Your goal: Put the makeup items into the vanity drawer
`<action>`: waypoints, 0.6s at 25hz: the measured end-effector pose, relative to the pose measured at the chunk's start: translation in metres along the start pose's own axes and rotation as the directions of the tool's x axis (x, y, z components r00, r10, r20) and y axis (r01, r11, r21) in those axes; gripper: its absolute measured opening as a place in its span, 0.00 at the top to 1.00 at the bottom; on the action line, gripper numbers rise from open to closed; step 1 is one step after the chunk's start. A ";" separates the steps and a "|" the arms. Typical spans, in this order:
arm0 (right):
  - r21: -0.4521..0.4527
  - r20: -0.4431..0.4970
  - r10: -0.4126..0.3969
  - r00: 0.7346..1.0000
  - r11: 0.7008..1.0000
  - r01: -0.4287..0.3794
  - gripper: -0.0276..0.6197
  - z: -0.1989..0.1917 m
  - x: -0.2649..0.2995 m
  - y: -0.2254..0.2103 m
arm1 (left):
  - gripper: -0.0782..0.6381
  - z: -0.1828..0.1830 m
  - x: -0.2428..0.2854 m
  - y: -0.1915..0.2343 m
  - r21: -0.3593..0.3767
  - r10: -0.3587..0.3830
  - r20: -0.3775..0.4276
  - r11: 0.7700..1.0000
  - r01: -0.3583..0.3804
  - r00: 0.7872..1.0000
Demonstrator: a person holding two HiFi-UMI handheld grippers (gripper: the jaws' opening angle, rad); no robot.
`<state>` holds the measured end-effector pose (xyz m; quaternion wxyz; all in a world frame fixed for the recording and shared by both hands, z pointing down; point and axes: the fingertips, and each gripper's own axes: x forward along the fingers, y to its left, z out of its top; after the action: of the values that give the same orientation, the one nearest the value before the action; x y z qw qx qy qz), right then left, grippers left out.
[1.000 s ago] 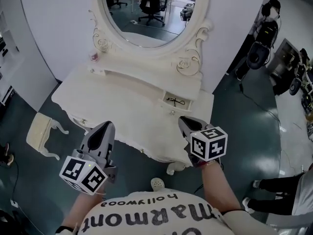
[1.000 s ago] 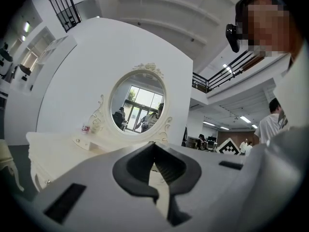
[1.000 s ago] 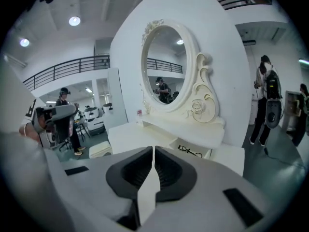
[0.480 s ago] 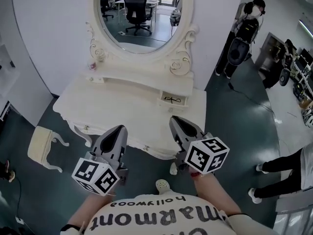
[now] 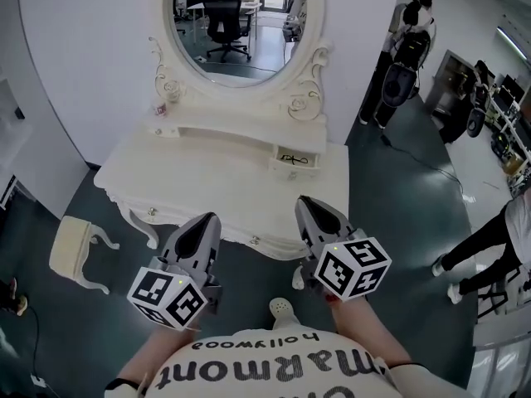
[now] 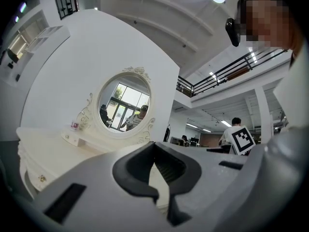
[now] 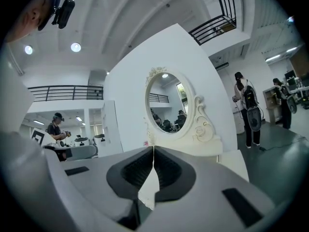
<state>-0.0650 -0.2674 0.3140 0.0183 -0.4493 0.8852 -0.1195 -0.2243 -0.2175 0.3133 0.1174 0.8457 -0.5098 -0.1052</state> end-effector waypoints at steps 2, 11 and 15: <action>0.003 -0.008 -0.008 1.000 1.000 0.008 0.91 -0.005 -0.003 0.003 | 0.88 -0.002 -0.005 0.000 -0.002 -0.006 -0.005 1.000 0.006 1.000; 0.005 -0.026 -0.020 0.999 1.000 0.020 0.91 -0.017 -0.010 0.013 | 0.88 -0.006 -0.020 0.002 -0.011 -0.010 -0.016 1.000 0.009 1.000; -0.003 -0.032 -0.022 0.999 1.000 0.022 0.91 -0.018 -0.015 0.017 | 0.88 -0.007 -0.025 -0.001 -0.020 -0.009 -0.012 1.000 0.009 1.000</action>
<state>-0.0716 -0.2423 0.3266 0.0021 -0.4571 0.8805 -0.1259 -0.2333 -0.1941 0.3212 0.1283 0.8475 -0.5042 -0.1056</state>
